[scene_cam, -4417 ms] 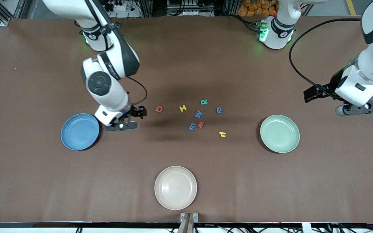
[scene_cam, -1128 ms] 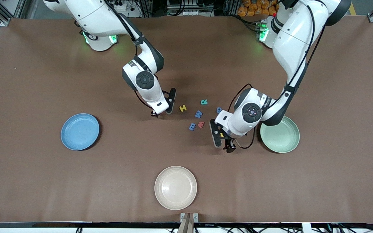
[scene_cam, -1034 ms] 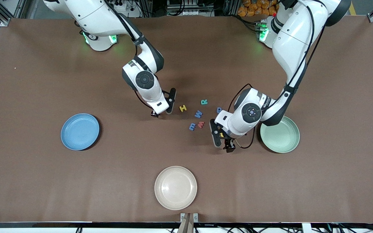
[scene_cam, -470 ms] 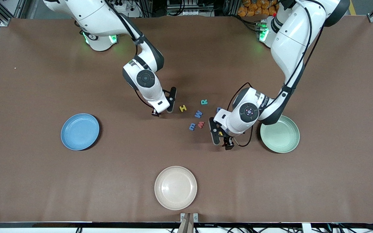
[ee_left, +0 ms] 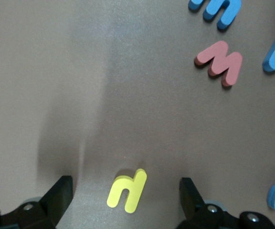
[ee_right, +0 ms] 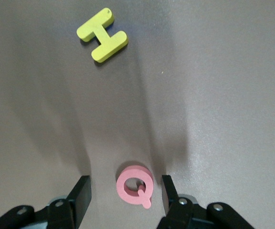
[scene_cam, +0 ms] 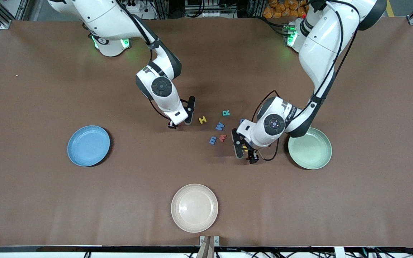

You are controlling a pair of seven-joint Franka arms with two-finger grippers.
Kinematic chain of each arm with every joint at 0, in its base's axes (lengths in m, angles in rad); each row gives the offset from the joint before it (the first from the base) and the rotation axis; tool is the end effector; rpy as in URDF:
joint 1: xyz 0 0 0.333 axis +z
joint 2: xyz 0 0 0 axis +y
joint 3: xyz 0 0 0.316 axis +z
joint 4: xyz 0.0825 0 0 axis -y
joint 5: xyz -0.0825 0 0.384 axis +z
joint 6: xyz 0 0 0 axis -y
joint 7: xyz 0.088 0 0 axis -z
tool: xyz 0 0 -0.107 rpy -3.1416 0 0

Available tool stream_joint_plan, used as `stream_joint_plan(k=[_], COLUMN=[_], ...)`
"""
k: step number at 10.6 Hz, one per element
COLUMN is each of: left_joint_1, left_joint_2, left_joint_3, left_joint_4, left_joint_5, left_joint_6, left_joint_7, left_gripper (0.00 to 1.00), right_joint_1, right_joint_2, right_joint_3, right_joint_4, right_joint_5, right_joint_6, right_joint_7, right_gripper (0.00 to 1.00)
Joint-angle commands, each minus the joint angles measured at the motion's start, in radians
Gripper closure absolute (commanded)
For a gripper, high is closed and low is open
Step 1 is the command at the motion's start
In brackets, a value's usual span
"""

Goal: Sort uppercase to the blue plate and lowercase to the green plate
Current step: 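Grasp the pink Q with the right gripper while the left gripper grasps h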

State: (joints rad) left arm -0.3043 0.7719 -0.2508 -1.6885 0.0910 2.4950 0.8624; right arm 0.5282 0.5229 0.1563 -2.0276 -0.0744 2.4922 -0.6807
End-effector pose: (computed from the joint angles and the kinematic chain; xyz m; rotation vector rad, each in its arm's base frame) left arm 0.5871 -0.3440 0.1651 2.3064 -1.9724 0.1176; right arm 0.4606 0.3756 0.1844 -2.3684 -2.0092 0.0781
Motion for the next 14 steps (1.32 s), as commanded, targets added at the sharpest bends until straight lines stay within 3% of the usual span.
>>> stream_joint_plan(k=[1,3,7,11,13,14], left_joint_1=[0.001,-0.001,-0.004,-0.004,-0.004,-0.003], left_joint_2=[0.0,0.004,0.004,0.004,0.004,0.003], left_joint_3=[-0.002,-0.002,-0.002,-0.002,-0.002,-0.002], left_joint_4=[-0.013,-0.013,-0.011,-0.011,-0.01,-0.01], left_joint_5=[0.044,0.042,0.044,0.044,0.044,0.042], left_joint_6=[0.019,0.019,0.021,0.022,0.021,0.021], left_joint_7=[-0.003,-0.003,-0.003,-0.003,-0.003,-0.002], left_gripper=[0.1,0.26,0.56,0.74,0.88,0.9], right_joint_1=[-0.014,-0.016,-0.019,-0.017,-0.017,-0.017], right_joint_2=[-0.006,0.002,0.003,0.02,0.022,0.022], right_joint_3=[0.015,0.015,0.017,0.017,0.017,0.017], right_joint_4=[-0.019,-0.017,-0.013,-0.003,0.003,0.006], right_joint_5=[-0.037,-0.093,-0.094,-0.094,-0.094,-0.096], right_joint_6=[0.013,0.013,0.013,0.013,0.011,0.008], right_joint_7=[0.03,0.085,0.087,0.118,0.124,0.122], right_gripper=[0.32,0.33,0.38,0.39,0.51,0.67])
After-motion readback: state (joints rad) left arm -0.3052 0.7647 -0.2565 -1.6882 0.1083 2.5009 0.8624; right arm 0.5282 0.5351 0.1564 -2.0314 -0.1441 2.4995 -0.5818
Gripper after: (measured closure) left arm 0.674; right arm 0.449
